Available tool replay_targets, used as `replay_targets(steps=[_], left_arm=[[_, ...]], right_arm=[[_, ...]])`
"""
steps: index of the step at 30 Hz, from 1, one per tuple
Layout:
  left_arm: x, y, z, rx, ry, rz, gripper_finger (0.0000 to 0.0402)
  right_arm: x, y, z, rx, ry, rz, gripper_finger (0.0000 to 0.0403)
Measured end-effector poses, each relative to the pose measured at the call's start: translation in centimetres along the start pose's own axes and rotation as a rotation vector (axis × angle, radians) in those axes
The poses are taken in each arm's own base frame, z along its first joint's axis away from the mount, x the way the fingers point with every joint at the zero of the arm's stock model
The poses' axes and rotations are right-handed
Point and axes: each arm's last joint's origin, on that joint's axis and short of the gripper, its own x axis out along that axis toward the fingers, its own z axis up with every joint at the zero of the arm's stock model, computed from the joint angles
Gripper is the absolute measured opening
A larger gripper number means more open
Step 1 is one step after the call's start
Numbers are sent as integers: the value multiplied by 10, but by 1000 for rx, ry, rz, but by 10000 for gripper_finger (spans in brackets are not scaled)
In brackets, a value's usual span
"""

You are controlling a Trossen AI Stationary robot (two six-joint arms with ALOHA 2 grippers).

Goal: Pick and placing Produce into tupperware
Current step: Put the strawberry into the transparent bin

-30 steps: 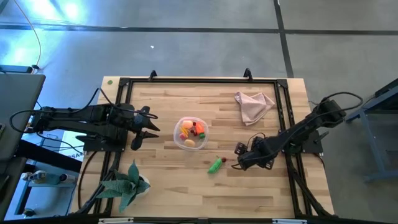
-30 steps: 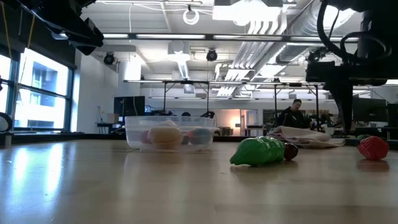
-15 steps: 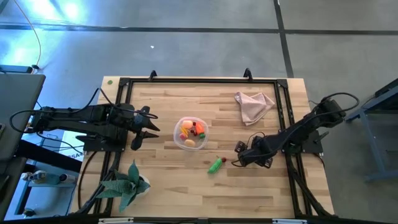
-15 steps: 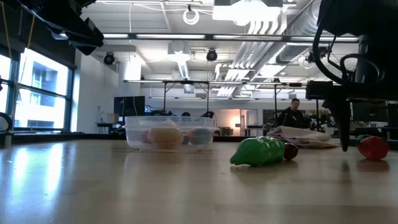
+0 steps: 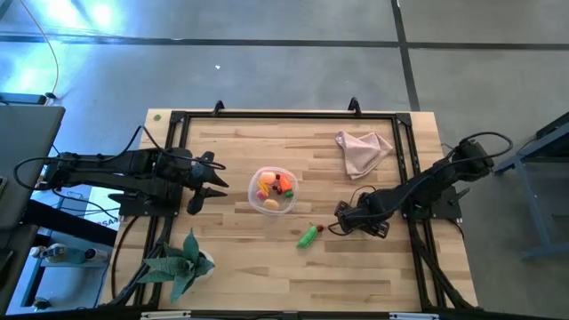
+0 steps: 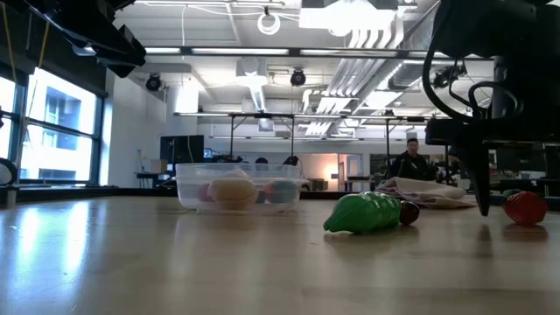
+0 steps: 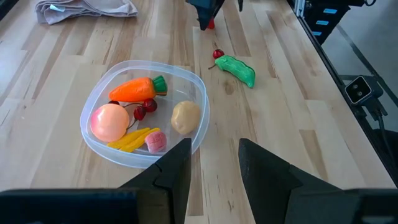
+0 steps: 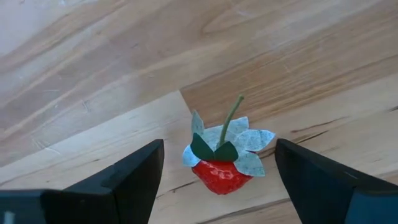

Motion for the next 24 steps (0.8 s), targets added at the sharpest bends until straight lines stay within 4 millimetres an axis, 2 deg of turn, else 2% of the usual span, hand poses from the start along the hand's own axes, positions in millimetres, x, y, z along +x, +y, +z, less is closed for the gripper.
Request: replay_targets(steps=[11,24], left_arm=[[0,0,0,0,0,0,122],[0,0,0,0,0,0,122]], right_arm=[[0,-1,0,12,8,-22,239],[1,8,7,25,41,-31,170]])
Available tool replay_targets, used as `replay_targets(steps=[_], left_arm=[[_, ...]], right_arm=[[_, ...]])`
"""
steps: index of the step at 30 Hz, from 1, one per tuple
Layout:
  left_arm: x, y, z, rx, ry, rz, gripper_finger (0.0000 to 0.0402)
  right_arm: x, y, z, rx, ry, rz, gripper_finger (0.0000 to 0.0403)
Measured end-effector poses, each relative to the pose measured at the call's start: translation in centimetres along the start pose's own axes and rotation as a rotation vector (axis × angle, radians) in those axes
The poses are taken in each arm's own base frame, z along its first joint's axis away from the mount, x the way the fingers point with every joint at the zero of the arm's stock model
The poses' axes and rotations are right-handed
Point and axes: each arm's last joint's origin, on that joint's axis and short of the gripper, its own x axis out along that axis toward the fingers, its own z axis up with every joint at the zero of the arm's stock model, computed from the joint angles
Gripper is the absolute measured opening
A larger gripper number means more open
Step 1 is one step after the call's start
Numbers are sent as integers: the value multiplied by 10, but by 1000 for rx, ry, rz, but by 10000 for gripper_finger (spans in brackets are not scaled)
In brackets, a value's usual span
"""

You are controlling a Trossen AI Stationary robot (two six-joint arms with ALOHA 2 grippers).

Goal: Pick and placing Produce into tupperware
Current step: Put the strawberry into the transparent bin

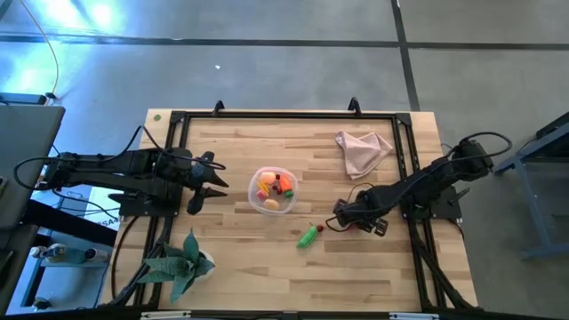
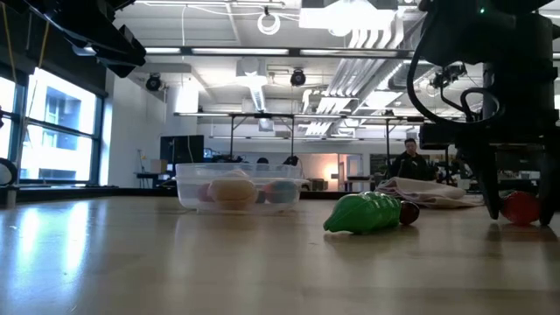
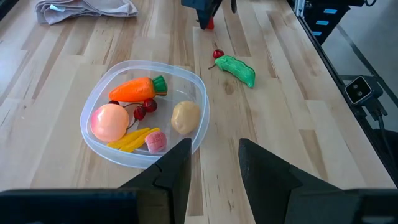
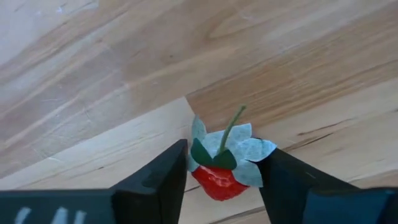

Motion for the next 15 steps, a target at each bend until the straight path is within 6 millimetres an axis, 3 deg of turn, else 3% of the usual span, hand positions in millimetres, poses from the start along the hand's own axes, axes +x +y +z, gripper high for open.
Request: replay_targets(steps=[6,15], left_arm=[[0,0,0,0,0,1,122],[0,0,0,0,0,0,122]], right_arm=[[0,1,-1,8,15,-2,141],[0,1,-1,7,23,-4,137]])
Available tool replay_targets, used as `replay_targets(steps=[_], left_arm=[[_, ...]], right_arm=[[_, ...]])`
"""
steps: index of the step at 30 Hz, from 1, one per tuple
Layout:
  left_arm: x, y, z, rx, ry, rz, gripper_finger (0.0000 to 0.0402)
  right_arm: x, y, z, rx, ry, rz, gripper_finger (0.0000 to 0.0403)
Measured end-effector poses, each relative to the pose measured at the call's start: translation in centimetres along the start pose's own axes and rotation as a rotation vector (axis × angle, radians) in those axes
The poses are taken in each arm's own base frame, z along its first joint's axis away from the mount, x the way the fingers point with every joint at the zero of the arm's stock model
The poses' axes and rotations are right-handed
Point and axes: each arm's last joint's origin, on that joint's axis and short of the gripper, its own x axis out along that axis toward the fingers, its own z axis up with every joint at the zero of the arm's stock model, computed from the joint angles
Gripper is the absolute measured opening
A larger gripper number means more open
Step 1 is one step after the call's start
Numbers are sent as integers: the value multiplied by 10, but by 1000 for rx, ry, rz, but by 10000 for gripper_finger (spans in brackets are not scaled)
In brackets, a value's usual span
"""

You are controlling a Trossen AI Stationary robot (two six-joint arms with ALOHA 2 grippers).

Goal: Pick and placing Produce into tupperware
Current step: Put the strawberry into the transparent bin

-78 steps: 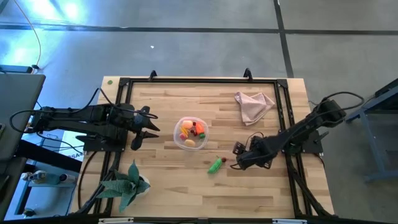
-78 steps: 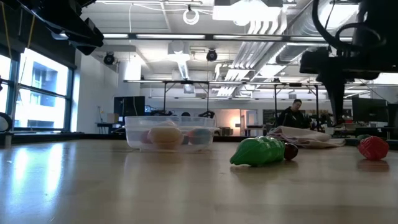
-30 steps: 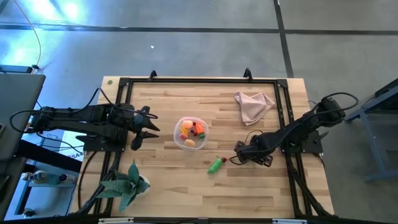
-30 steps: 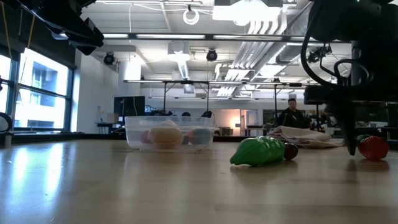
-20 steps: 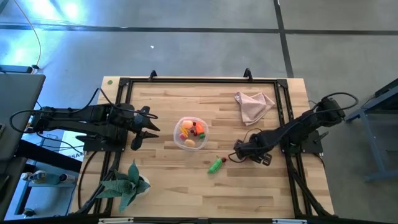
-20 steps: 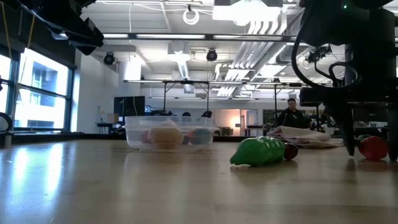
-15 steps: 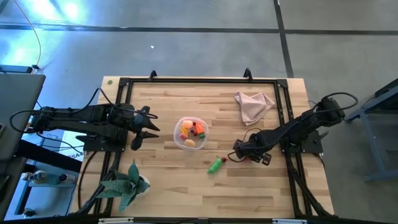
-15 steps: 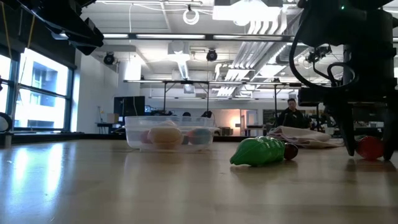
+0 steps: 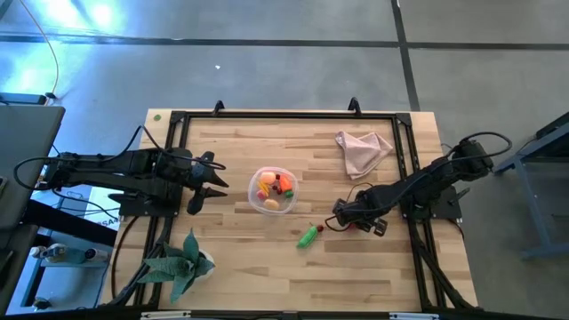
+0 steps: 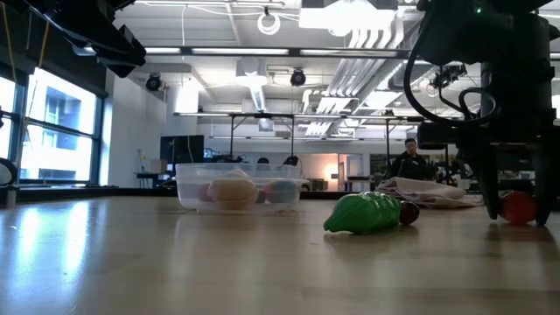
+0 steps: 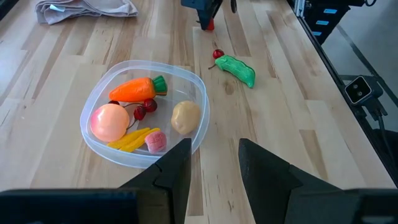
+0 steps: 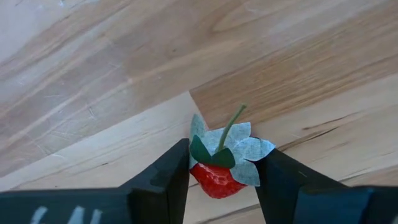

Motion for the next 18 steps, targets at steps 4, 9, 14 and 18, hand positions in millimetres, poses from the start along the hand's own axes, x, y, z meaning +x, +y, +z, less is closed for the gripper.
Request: replay_targets(steps=[4,9,14,18], left_arm=[[0,0,0,0,0,0,122],[0,0,0,0,0,0,122],[0,0,0,0,0,0,122],[0,0,0,0,0,0,122]], right_arm=[[0,0,0,-17,3,-1,136],[0,0,0,-23,4,-1,135],[0,0,0,-24,5,-1,135],[0,0,0,-27,6,-2,135]])
